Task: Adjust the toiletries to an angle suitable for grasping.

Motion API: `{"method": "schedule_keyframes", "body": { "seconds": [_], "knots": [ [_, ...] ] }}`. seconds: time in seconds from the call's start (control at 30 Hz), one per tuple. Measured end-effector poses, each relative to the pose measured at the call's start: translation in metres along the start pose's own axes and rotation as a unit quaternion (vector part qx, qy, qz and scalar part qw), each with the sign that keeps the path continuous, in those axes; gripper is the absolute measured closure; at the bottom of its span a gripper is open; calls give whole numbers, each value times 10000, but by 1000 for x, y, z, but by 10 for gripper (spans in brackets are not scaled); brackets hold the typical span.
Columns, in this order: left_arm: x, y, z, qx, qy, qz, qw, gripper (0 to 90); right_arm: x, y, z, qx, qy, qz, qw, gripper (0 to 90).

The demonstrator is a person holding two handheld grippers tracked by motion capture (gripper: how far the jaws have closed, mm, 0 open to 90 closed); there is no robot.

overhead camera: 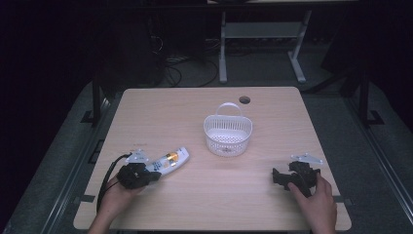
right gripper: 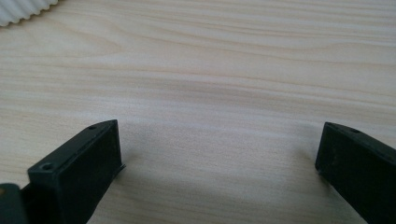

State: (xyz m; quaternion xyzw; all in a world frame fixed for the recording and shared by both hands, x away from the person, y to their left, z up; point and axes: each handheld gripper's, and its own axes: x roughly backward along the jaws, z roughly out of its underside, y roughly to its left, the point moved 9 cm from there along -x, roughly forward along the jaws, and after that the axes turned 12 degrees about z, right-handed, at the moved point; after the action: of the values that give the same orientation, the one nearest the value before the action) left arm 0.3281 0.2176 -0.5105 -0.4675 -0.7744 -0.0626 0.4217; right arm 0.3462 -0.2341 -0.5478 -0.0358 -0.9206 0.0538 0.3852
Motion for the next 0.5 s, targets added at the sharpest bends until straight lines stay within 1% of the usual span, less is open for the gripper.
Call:
{"method": "schedule_keyframes", "body": {
  "seconds": [0.2, 0.37, 0.43, 0.5],
  "knots": [
    [8, 14, 5, 186, -66, -131, 9997, 899, 0, 0, 0, 0, 0, 0, 10000, 0],
    [11, 19, 6, 244, -109, -183, 9995, 899, 0, 0, 0, -1, 1, 0, 10000, 0],
    [14, 25, 8, 308, -114, -265, 9991, 899, 0, 0, 0, 0, 1, 0, 10000, 0],
    [15, 28, 9, 318, -108, -300, 9990, 899, 0, 0, 0, 0, 0, 1, 10000, 0]
  ]
}}
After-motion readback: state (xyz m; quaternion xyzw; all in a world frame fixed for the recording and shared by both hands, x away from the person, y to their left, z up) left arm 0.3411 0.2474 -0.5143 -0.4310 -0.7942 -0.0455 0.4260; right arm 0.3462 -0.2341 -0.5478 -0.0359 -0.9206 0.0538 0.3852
